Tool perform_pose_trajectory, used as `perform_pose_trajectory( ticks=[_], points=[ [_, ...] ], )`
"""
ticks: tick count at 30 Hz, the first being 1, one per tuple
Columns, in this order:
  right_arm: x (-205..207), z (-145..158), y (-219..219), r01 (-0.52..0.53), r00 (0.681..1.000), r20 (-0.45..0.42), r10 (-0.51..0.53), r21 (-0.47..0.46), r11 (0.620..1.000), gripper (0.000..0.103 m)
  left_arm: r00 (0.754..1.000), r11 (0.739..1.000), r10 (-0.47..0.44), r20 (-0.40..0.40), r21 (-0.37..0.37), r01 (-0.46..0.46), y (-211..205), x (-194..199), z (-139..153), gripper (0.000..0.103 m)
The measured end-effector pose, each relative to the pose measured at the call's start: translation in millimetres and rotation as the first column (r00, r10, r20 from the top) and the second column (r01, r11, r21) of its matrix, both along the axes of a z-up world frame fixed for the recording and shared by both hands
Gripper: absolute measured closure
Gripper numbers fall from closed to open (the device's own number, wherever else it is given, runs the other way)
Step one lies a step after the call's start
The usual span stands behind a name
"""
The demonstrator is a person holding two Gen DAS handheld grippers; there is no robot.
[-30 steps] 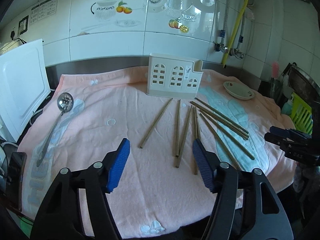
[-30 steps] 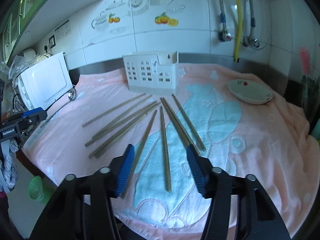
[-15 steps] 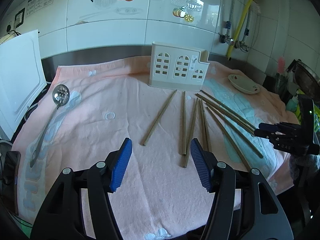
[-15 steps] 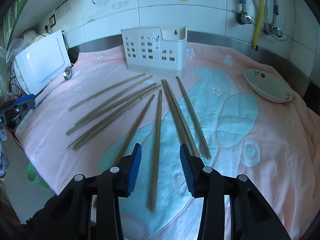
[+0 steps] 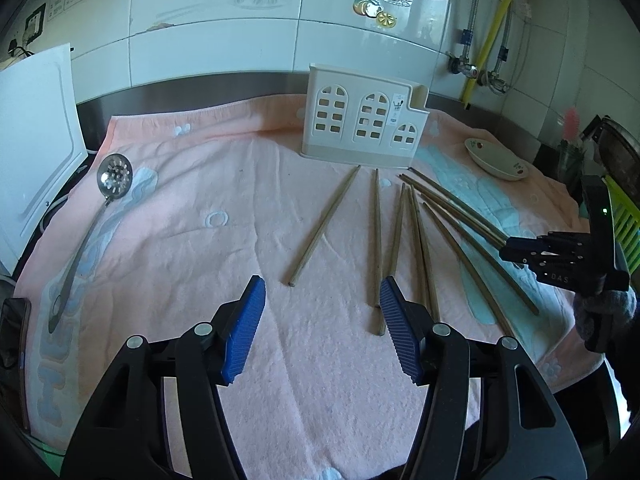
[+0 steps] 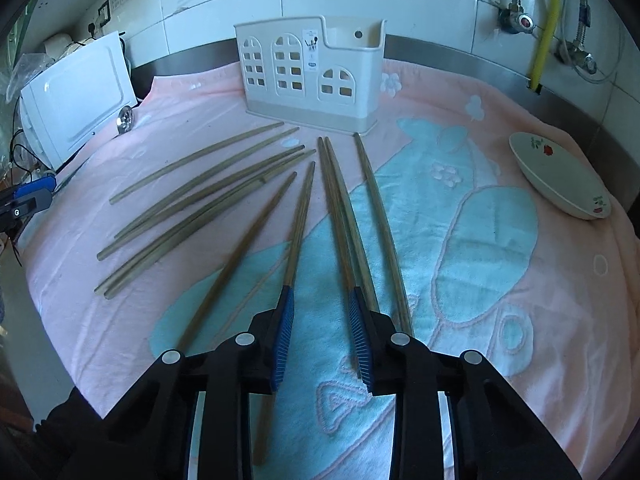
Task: Organize utensils
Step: 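Lower the right tool onto a wooden chopstick and close it while the left tool grasps another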
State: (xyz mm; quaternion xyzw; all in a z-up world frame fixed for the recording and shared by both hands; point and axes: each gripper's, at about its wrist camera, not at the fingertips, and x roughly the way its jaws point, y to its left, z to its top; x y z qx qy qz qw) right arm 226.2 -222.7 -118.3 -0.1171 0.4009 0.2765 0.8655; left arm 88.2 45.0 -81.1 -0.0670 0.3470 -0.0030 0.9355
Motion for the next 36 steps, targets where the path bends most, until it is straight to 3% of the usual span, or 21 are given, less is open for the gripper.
perform_pose_trajectory(
  ticks=[8,14,20,26,29,36],
  points=[
    [9,-6,-7,0.013,1.000,-0.017,-0.013,-0.005,1.000,0.076,1.000,1.000,-0.006,-0.010,-0.002,0.006,-2,5,-4,0.045],
    [4,-9,-8,-0.006,0.999,-0.032,0.006,0.000,1.000,0.087,1.000,1.000,-0.004,-0.017,-0.001,0.004,-1,7,-5,0.047],
    [1,-10,-1,-0.004,1.000,-0.017,0.004,-0.005,1.000,0.087,1.000,1.000,-0.006,-0.023,-0.011,0.006,-1,13,-10,0.049],
    [1,-12,1,0.023,1.000,0.001,-0.023,-0.004,1.000,0.088,0.999,1.000,-0.008,-0.038,-0.014,0.008,2,32,-18,0.052],
    [-1,-12,2,0.033,0.999,0.019,-0.032,-0.020,0.999,0.096,0.998,1.000,0.001,-0.057,0.021,0.000,1,45,-26,0.053],
    [-3,-9,-2,0.051,0.999,0.018,-0.051,-0.005,0.999,0.096,0.996,0.999,0.008,-0.089,0.034,-0.005,3,68,-37,0.061]
  ],
)
